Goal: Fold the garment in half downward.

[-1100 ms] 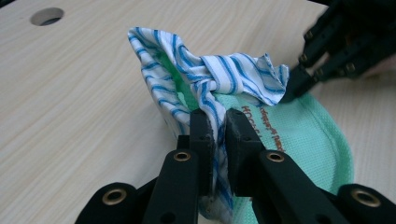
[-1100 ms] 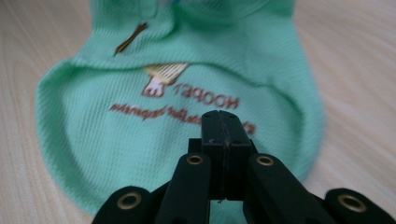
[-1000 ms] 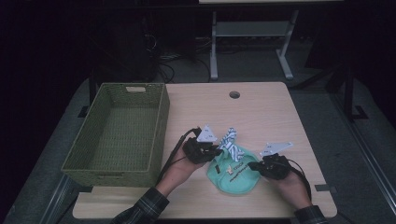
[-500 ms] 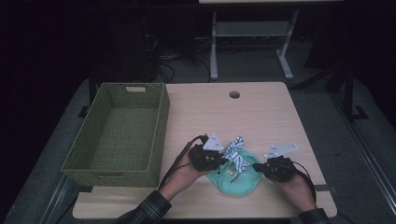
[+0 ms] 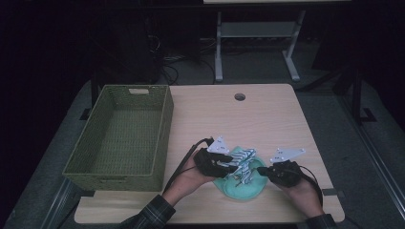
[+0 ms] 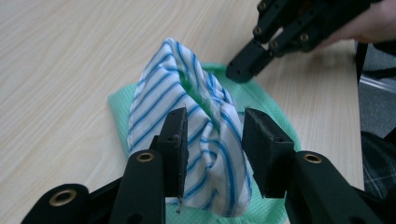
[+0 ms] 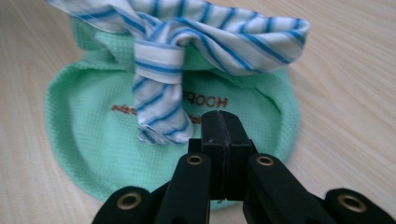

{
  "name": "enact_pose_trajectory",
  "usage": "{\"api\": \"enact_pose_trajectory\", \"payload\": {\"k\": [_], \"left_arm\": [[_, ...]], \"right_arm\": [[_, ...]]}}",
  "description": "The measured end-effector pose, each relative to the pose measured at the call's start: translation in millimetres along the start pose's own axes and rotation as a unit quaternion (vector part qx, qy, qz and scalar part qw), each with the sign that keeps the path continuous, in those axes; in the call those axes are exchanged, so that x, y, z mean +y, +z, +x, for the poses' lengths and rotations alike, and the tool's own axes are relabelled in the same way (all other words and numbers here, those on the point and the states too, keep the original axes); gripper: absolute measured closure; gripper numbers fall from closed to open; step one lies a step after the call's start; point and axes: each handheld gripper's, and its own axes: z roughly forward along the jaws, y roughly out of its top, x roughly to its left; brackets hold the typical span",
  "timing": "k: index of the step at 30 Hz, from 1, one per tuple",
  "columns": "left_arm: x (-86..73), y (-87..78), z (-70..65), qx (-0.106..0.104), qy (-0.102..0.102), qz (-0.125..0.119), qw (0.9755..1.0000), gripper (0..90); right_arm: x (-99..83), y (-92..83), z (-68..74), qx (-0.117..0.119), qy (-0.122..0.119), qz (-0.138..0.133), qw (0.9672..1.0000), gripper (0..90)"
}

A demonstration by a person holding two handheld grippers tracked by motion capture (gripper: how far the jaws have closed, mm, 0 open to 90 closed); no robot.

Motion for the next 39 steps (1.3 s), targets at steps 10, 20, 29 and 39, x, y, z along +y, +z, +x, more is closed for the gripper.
{"api": "enact_pose_trajectory", "payload": {"k": [10, 20, 29, 39], "left_arm": [[15.0, 10.9, 16.8, 0.01, -0.032, 0.003, 0.9994, 59.7], [12.0, 39.2, 21.2, -0.005, -0.055, 0.036, 0.9978, 58.4], [7.2, 42.5, 22.1, -0.018, -0.053, 0.048, 0.9973, 88.6], [16.5, 17.4, 19.5, -0.017, -0.042, 0.018, 0.9988, 89.7]], "right_arm": [[5.1, 3.1, 16.4, 0.023, -0.017, -0.005, 0.9996, 89.4], [6.2, 13.7, 21.6, 0.031, -0.024, 0.006, 0.9992, 89.5], [9.6, 23.6, 23.9, 0.038, -0.03, 0.009, 0.9988, 89.5], [15.0, 24.4, 23.2, 0.034, -0.035, -0.003, 0.9988, 89.5]]}}
